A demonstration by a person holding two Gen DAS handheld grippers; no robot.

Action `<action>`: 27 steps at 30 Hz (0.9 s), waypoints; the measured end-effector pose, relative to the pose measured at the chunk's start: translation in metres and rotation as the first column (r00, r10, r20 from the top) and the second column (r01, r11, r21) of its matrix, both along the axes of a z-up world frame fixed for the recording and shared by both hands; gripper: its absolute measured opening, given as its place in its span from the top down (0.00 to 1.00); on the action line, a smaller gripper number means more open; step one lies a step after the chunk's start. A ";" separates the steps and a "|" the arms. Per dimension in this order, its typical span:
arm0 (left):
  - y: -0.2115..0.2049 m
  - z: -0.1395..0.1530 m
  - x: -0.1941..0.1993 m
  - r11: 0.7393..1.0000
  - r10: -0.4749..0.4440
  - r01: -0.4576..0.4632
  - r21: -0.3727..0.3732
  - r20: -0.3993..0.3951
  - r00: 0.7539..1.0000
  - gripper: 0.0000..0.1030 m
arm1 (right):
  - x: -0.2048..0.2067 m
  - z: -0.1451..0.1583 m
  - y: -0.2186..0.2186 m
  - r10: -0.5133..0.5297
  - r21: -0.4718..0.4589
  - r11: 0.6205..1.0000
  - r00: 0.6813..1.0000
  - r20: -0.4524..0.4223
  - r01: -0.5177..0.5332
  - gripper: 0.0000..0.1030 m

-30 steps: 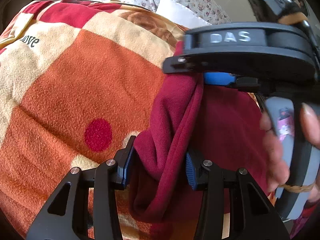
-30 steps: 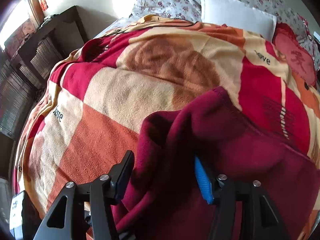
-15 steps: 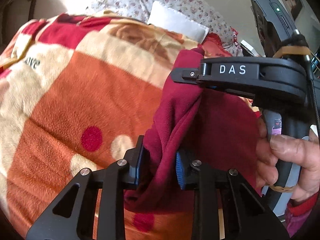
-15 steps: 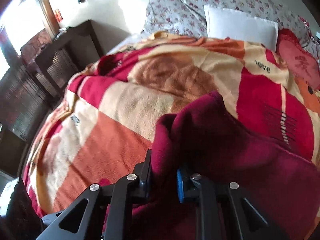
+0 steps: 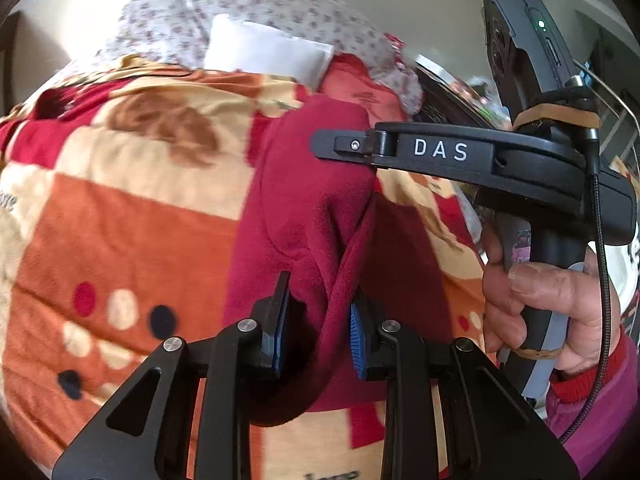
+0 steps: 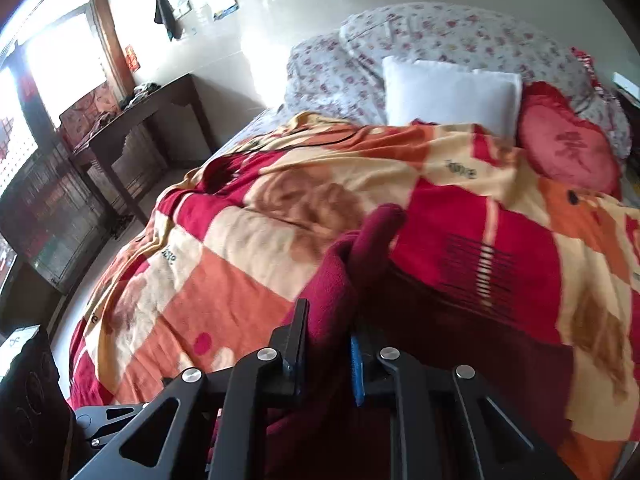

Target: Fold small clothes

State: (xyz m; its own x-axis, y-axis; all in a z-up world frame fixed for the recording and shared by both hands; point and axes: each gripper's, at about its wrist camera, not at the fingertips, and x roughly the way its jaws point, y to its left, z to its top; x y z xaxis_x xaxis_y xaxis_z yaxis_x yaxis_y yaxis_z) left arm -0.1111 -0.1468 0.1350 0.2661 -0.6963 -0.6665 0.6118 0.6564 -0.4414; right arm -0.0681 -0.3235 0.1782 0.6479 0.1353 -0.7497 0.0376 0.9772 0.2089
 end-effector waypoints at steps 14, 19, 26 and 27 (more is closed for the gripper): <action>-0.112 -0.004 -0.056 0.981 -0.178 0.176 0.083 0.026 0.984 0.77 | -0.085 -0.018 -0.106 -0.174 0.048 0.984 0.985 0.013 0.173 0.86; -0.140 -0.017 -0.076 0.969 -0.212 0.207 0.135 0.031 0.977 0.77 | -0.104 -0.039 -0.134 -0.226 0.066 0.972 0.974 -0.014 0.227 0.86; -0.158 -0.041 -0.085 0.957 -0.219 0.207 0.205 0.037 0.975 0.77 | -0.107 -0.078 -0.154 -0.272 0.099 0.955 0.959 -0.078 0.279 0.86; -0.159 -0.042 -0.086 0.955 -0.221 0.208 0.210 0.038 0.975 0.77 | -0.106 -0.083 -0.155 -0.274 0.098 0.955 0.958 -0.084 0.282 0.86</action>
State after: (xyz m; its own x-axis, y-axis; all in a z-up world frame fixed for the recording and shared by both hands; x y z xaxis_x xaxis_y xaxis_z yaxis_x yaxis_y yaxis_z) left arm -0.1969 -0.3058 0.0929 0.1698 -0.5931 -0.7870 0.7695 0.5788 -0.2701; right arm -0.1745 -0.4788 0.0947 0.6187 0.0397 -0.7846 0.3223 0.8980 0.2996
